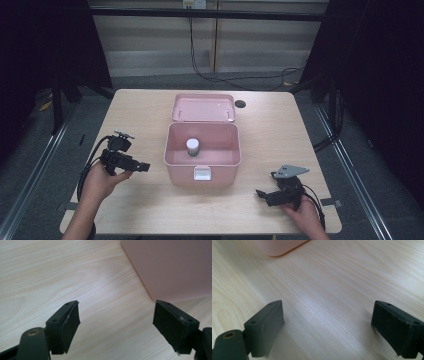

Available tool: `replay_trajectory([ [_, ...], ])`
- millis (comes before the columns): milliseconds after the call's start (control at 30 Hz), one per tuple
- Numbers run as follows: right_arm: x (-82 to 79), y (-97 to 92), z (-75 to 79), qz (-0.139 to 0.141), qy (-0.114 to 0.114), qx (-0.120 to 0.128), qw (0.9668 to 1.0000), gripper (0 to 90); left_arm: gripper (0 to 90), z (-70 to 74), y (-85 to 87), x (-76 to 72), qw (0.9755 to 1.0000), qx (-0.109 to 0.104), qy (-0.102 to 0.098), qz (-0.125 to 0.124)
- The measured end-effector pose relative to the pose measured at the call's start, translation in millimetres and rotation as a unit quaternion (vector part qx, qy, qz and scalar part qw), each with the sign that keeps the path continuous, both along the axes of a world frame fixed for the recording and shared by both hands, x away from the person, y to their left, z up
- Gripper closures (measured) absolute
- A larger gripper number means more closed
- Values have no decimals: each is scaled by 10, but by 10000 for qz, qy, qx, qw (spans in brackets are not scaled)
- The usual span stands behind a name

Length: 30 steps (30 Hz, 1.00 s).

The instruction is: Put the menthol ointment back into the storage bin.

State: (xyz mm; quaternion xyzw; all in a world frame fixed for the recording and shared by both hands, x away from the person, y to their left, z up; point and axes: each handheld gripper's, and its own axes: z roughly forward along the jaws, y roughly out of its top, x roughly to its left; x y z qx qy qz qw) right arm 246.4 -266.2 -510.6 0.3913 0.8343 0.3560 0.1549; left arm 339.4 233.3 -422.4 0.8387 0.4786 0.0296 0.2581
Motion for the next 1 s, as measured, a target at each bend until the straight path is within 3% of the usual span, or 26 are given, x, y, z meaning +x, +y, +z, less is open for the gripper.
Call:
replay_trajectory([
  [367,-3,0,0,-5,-2,-2,10000,102,210,-447,61,-42,9999,-81,39,131],
  [467,-3,0,0,-5,-1,0,10000,102,210,-537,98,-55,9999,-2,37,162],
  [600,-3,0,0,-7,-2,-1,10000,102,207,-597,148,-98,9994,-118,-141,287],
  [733,-3,1,0,-6,-1,0,10000,102,195,-643,141,-145,9981,-104,-497,338],
  [867,-3,0,0,-5,-2,-1,10000,102,162,-695,130,-214,9961,36,-869,137],
  [1000,-3,0,0,-6,-1,-1,10000,102,147,-717,102,-239,9948,156,-1005,51],
])
